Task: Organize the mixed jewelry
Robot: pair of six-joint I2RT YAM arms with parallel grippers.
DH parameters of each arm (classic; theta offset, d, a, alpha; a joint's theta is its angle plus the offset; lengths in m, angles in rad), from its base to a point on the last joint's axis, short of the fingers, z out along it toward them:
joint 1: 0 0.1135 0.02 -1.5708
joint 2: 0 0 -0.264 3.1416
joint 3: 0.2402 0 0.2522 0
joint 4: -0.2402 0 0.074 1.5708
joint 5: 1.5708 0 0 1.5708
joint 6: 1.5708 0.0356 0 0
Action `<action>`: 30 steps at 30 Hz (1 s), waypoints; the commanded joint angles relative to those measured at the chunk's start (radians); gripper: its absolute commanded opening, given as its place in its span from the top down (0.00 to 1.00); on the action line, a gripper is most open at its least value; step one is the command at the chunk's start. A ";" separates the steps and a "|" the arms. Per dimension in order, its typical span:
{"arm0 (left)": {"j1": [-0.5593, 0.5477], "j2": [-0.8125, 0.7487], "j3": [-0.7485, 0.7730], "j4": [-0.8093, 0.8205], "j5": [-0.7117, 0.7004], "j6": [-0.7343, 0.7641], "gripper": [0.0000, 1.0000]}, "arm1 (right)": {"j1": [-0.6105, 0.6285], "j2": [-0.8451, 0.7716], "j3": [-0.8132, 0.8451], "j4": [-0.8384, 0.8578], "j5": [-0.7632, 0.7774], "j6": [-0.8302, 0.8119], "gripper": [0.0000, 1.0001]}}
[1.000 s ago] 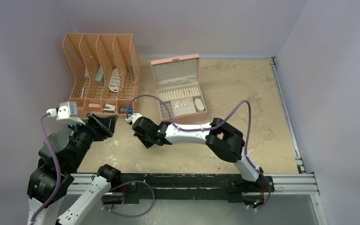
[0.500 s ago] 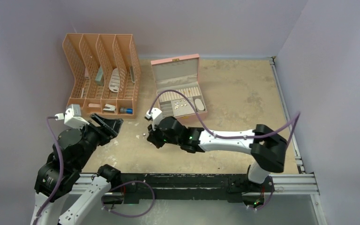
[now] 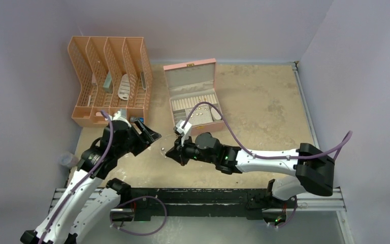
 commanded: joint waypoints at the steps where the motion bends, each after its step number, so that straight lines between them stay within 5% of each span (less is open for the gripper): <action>1: 0.007 0.042 -0.021 0.181 0.095 -0.002 0.34 | 0.006 -0.076 -0.040 0.109 -0.047 -0.030 1.00; 12: 0.007 0.156 -0.111 0.318 0.227 0.057 0.36 | 0.006 -0.142 -0.071 0.119 -0.075 -0.089 1.00; 25: 0.007 0.194 -0.091 0.367 0.346 0.118 0.98 | 0.006 -0.122 -0.062 0.112 -0.050 -0.100 1.00; 30: 0.007 0.179 -0.068 0.391 0.344 0.174 1.00 | 0.005 -0.111 -0.051 0.071 -0.094 -0.063 1.00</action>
